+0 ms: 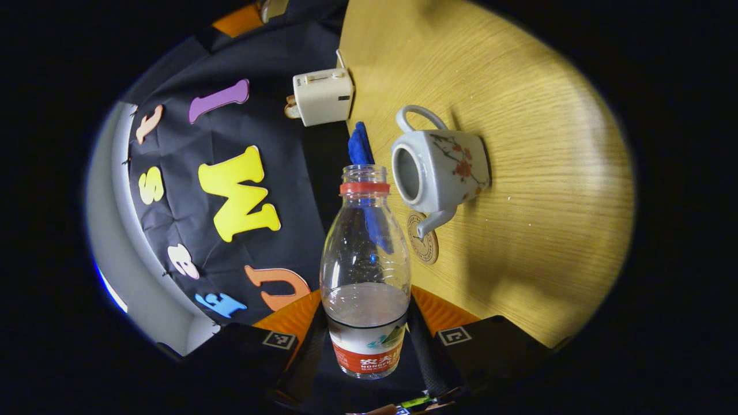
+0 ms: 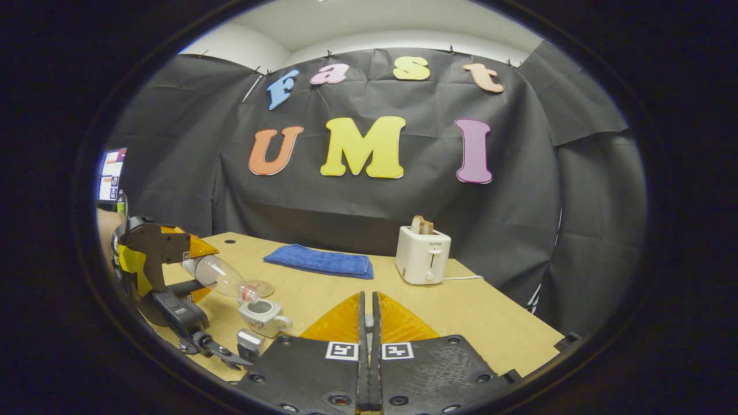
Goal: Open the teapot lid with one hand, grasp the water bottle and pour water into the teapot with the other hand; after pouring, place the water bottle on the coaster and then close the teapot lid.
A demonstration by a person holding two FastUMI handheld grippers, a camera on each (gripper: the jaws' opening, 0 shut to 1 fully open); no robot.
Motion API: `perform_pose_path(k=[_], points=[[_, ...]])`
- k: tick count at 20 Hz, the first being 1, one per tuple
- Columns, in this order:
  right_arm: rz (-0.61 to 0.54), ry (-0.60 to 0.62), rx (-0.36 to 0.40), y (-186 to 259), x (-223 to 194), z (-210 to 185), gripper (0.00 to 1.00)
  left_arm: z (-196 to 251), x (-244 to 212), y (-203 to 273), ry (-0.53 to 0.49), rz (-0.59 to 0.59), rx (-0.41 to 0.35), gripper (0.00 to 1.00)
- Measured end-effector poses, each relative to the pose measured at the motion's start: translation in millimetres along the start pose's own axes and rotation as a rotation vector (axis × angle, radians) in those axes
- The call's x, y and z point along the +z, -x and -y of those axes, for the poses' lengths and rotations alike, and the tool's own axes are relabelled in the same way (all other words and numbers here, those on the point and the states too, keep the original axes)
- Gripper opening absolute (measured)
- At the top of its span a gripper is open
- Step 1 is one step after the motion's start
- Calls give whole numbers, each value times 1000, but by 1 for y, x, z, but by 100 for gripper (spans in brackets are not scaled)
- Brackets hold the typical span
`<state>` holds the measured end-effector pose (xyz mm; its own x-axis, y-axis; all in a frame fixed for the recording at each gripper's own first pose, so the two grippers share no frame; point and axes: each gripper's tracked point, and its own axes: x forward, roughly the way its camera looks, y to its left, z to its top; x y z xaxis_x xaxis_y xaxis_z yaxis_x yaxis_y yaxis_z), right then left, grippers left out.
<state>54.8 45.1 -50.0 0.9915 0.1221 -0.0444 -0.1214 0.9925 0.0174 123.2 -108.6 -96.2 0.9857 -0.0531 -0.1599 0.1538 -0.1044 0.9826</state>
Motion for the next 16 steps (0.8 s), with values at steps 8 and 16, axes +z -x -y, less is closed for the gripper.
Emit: perform_pose_path(k=[8, 16], points=[[21, 7, -52, 5, 8, 14, 0, -2, 1, -5, 416, 94, 48, 74], [2, 15, -65, 0, 1, 17, 0, -25, 5, -2, 1131, 168, 41, 75]])
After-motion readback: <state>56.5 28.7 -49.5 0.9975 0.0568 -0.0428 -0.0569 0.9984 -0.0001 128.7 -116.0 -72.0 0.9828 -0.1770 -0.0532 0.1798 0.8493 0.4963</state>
